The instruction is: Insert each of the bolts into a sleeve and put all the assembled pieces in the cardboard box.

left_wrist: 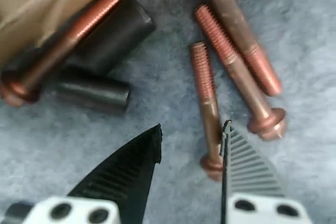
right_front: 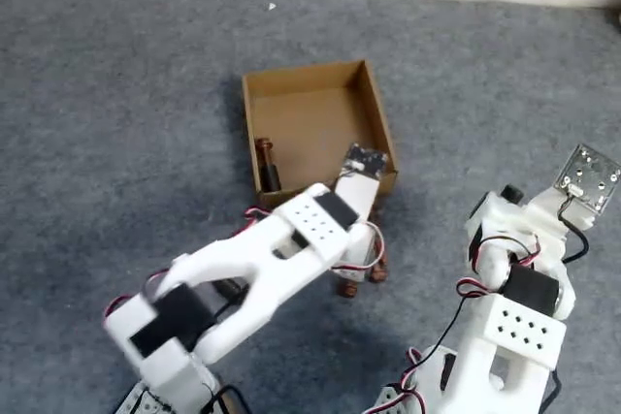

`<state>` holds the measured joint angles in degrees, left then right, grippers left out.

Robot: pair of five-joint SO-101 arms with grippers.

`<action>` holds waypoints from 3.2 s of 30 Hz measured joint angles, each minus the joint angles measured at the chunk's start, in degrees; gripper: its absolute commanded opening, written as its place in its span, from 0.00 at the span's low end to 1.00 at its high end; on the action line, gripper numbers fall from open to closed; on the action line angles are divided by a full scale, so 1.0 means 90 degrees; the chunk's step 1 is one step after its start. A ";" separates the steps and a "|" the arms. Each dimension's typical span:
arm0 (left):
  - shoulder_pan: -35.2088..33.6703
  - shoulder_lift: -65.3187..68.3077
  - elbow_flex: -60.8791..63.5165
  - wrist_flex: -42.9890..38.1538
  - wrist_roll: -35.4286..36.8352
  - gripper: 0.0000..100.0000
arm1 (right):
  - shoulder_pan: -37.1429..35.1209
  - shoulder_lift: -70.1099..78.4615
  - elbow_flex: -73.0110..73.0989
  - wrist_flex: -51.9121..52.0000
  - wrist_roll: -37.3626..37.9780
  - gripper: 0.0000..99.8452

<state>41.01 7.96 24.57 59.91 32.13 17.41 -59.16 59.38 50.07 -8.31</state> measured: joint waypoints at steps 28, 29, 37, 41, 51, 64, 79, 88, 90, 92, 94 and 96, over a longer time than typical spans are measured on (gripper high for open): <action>-0.0322 -0.1289 -0.0332 0.1250 0.0078 0.01 | 0.0000 0.0010 0.0137 0.0000 0.0000 0.01; -0.0527 -0.1573 -0.0234 0.1250 0.0234 0.01 | 0.0000 0.0000 0.0137 0.0000 0.0000 0.01; -0.2354 -0.3350 0.0352 0.1280 0.2383 0.01 | 0.0000 0.0000 0.0137 0.0000 0.0000 0.01; -0.3038 -0.3653 0.0742 0.1280 0.3624 0.01 | 0.0000 0.0000 0.0156 0.0000 0.0000 0.01; -0.3702 -0.3702 0.2305 0.0537 0.5978 0.01 | 0.0000 0.0000 0.0195 -0.0215 0.0000 0.01; -0.3780 -0.3702 0.2725 0.0234 0.6125 0.12 | 0.0000 0.0000 0.0195 -0.0225 0.0000 0.01; -0.3780 -0.3761 0.2725 0.0215 0.6125 0.31 | 0.0000 0.0000 0.0195 -0.0225 0.0000 0.01; -0.4317 -0.3761 0.2725 0.0215 0.2618 0.31 | 0.0000 0.0000 0.0195 -0.0225 0.0000 0.01; -0.4630 -0.3761 0.2725 0.0215 0.1475 0.31 | 0.0000 0.0000 0.0195 -0.0225 0.0000 0.01; -0.4933 -0.3761 0.2725 0.0215 0.0430 0.31 | 0.0000 0.0000 0.0195 -0.0225 0.0000 0.01; -0.5158 -0.3761 0.2686 0.0215 -0.0518 0.31 | 0.0000 0.0000 0.0195 -0.0225 0.0000 0.01; -0.5353 -0.3761 0.2618 0.0215 -0.1524 0.31 | 0.0000 0.0000 0.0195 -0.0225 0.0000 0.01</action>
<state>-7.16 -25.89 48.13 61.85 18.42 17.41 -59.16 61.14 48.04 -8.31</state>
